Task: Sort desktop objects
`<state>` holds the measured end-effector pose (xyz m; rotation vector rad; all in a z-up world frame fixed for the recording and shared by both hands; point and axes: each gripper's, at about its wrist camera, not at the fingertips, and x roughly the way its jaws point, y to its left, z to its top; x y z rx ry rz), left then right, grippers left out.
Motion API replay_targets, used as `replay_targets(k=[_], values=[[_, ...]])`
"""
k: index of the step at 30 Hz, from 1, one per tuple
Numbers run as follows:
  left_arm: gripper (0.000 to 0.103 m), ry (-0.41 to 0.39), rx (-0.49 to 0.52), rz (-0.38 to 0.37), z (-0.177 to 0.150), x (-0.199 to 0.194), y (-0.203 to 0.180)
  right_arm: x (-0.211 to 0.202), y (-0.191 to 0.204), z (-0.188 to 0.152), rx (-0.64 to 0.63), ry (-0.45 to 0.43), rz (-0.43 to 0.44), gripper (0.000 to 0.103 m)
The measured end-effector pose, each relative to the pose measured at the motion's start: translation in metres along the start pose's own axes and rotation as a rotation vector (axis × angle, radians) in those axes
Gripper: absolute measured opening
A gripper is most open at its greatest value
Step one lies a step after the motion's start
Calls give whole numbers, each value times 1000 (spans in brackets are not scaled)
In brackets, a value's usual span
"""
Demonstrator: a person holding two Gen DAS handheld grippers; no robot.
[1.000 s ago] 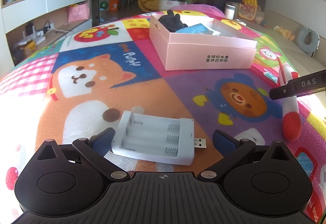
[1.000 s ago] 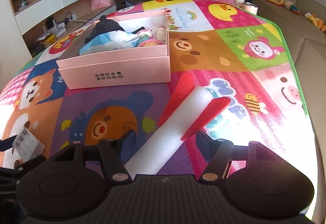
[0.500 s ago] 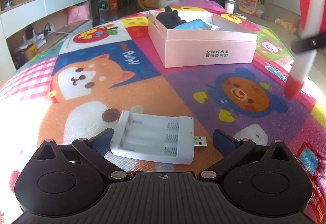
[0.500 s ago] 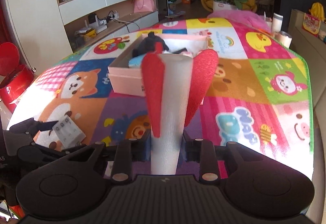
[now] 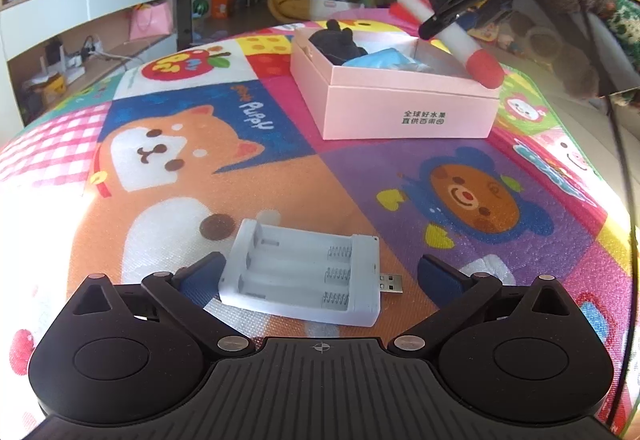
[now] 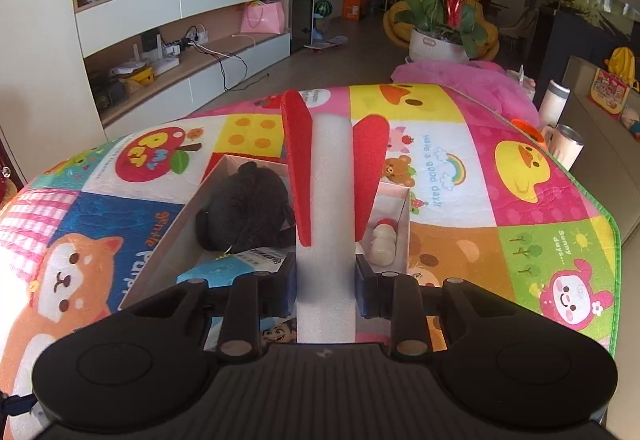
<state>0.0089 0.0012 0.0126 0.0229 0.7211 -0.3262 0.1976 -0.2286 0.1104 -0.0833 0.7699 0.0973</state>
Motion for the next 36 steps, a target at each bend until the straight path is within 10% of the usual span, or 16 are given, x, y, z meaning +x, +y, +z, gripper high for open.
replay_targets(k=[12,19,28,36], values=[[103,-71,-48,26,20,-25,17,17,-5,-13,8,-12,21,54],[103,-109,-73,41,27,-34,22,14,-22,-17,46,1,4,22],[103,-106,-99,80,25,-35,33,38,-46,7,302,43,179,16],[103,-44,-73,99,22,-28,31,-15,-18,-19,151,-54,148,30]])
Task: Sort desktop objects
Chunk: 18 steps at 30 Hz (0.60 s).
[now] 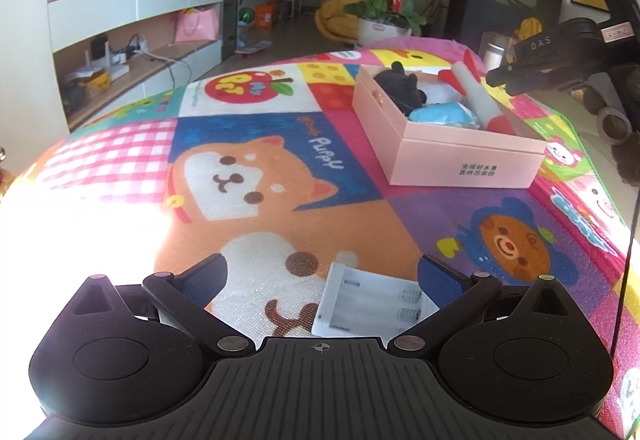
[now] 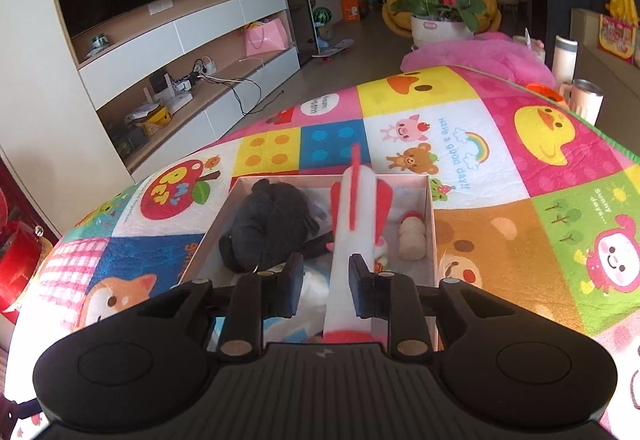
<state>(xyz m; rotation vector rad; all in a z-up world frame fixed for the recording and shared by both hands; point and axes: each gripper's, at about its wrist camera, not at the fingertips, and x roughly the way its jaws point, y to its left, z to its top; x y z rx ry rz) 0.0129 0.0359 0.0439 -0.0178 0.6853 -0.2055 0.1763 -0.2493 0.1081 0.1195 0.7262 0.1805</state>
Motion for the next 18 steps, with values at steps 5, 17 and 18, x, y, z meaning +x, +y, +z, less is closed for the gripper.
replay_targets(k=[5,17,18], values=[[103,15,34,-30,-2,3,-9,-48,5,-41,-27,-30,48,58],[103,48,74,-8,-8,7,-14,-68,28,-84,-166,-85,-21,66],[103,43,60,-11,-7,8,-13,-64,16,-70,-89,-102,-36,66]])
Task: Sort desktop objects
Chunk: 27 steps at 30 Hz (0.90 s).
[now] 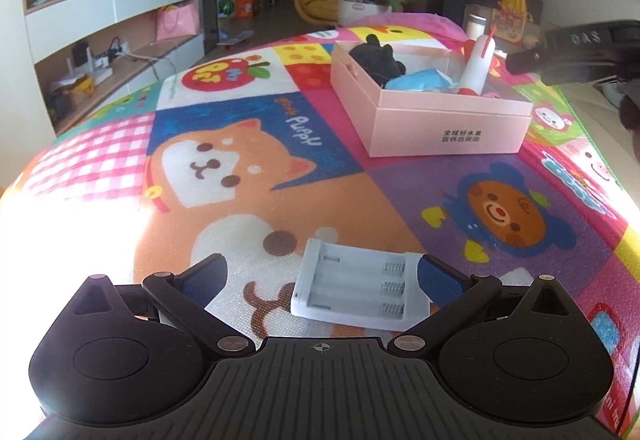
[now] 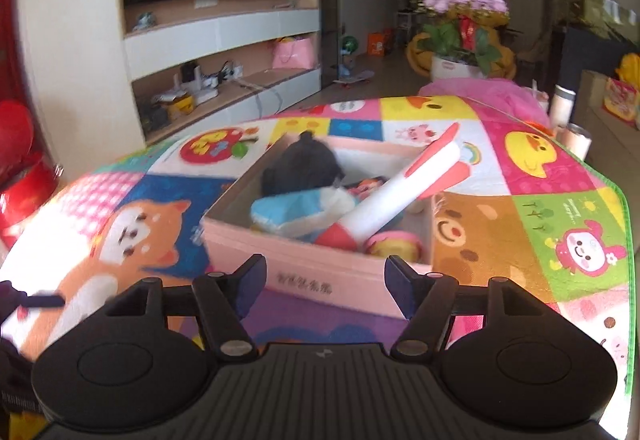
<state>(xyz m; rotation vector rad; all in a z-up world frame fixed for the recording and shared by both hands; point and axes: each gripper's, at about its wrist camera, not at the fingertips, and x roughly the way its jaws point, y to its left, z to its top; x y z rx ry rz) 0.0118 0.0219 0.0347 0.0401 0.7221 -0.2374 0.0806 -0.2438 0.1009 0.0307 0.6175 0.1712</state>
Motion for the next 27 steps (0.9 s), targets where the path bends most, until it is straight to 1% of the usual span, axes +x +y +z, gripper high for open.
replay_targets(k=[2,3,5,7,8,10,12,14,16,18,22,23,27], values=[[103,-7,-31,-14,3,1,1,18,-22,21,131,-9,-66,66],[103,-11,-40,-22,4,1,1,30,-33,30,183,-8,-97,64],[103,-21,-41,-34,6,-2,0,52,-45,42,243,15,-99,56],[103,-28,-37,-41,7,-4,-1,72,-50,49,269,41,-97,39],[103,-28,-39,-41,7,-4,0,82,-48,51,261,52,-98,35],[103,-26,-47,-34,7,-3,2,99,-38,54,214,65,-110,22],[103,-23,-58,-27,7,-1,6,115,-27,58,161,96,-100,22],[103,-22,-66,-25,6,-1,9,130,-21,61,137,141,-75,22],[103,-24,-71,-24,6,-3,11,142,-18,63,120,185,-68,22],[103,-24,-76,-25,4,-4,15,143,-19,65,116,199,-68,22],[103,-15,-92,-14,1,-1,23,133,-29,62,126,261,-21,26],[103,-15,-100,-11,1,0,25,129,-30,60,116,262,-18,26],[103,-23,-114,-3,-1,-3,34,96,-30,56,66,199,-35,36]])
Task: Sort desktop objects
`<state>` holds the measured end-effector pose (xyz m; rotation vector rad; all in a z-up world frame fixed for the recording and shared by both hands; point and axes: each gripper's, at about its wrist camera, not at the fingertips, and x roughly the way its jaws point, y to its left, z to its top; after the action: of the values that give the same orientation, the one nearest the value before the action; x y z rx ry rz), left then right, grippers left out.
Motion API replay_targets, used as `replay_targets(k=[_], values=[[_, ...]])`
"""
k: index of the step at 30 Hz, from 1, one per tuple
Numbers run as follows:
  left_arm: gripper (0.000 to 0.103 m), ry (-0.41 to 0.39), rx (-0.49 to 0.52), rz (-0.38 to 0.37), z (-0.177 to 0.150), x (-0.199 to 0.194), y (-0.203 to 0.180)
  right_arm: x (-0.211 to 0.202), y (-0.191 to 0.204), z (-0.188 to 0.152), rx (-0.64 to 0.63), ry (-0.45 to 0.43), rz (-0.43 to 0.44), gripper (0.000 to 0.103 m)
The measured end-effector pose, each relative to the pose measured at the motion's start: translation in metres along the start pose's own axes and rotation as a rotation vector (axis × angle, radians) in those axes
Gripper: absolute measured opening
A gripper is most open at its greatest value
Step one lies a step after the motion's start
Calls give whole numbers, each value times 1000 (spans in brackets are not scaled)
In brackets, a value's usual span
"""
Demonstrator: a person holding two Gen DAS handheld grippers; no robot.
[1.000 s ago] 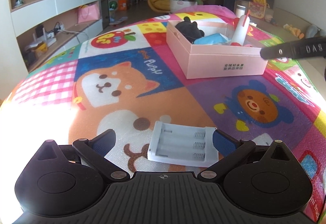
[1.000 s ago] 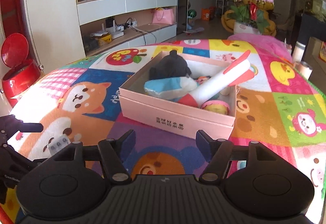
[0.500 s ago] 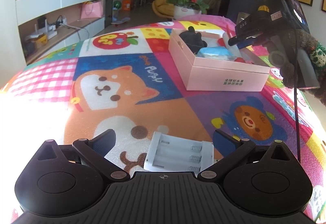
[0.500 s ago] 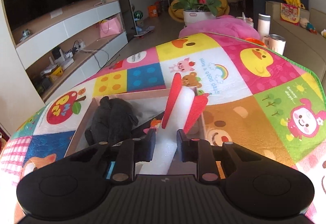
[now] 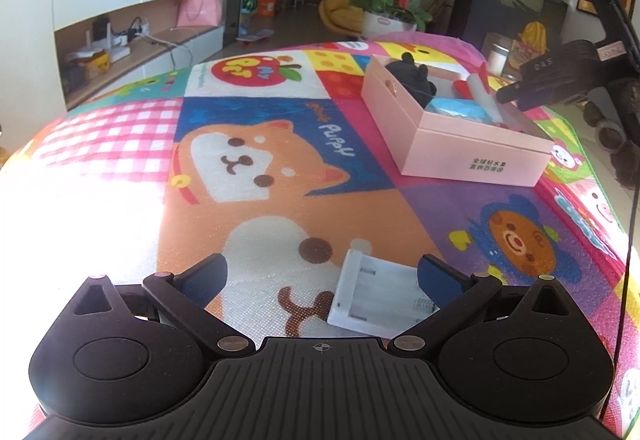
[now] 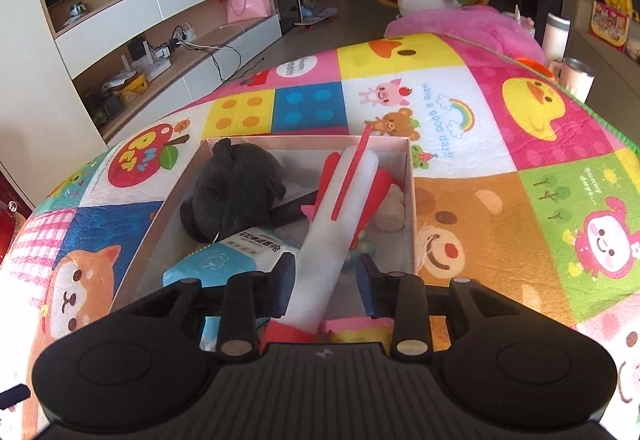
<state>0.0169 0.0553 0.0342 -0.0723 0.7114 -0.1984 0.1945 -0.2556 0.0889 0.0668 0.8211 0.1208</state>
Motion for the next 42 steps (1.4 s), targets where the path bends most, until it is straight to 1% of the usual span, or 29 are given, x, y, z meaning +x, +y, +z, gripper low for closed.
replay_targets(k=[2,4,6,8,10,14,15,18,20,21,23,24,25,26,27,29,30,31,33,36,40,42], values=[[103,-4,-8,26,0,-1,6,-21,4,-6,-40,-54,-30,41],[103,-3,-29,48,1,-1,13,-43,11,-13,-85,-109,-33,49],[103,-4,-48,62,1,-2,19,-64,22,-23,-126,-151,-14,52],[103,-5,-61,67,1,-3,22,-78,36,-38,-159,-157,35,52],[103,-4,-66,67,1,-3,23,-84,55,-57,-203,-128,109,52],[103,-14,-67,71,1,-6,24,-79,112,-117,-393,16,270,49],[103,-17,-66,73,1,-8,24,-77,125,-132,-443,43,296,49],[103,-23,-74,86,1,-12,30,-73,150,-164,-560,93,323,49],[103,-29,-87,92,1,-15,35,-72,155,-174,-620,97,293,49],[103,-32,-93,93,1,-16,37,-72,154,-177,-653,77,253,49],[103,-35,-105,88,0,-16,41,-69,148,-174,-677,17,134,49],[103,-35,-108,83,0,-16,41,-65,141,-168,-669,-16,53,49],[103,-34,-107,77,0,-16,41,-61,135,-161,-645,-34,-7,49],[103,-33,-101,69,-1,-16,40,-58,129,-154,-606,-38,-34,49],[103,-33,-96,65,-1,-17,39,-58,120,-146,-550,-32,-24,49],[103,-42,-94,78,-2,-18,38,-64,111,-139,-459,-15,62,57],[103,-51,-105,98,-1,-19,40,-68,110,-139,-424,-9,113,69],[103,-60,-121,119,-1,-20,44,-72,111,-139,-402,-9,142,84],[103,-78,-160,139,1,-24,53,-77,122,-147,-334,-8,182,98],[103,-92,-183,133,2,-30,61,-74,150,-160,-277,32,202,99],[103,-109,-200,123,-2,-39,68,-61,186,-172,-259,114,222,99],[103,-119,-218,120,-4,-43,72,-52,197,-172,-219,147,204,99]])
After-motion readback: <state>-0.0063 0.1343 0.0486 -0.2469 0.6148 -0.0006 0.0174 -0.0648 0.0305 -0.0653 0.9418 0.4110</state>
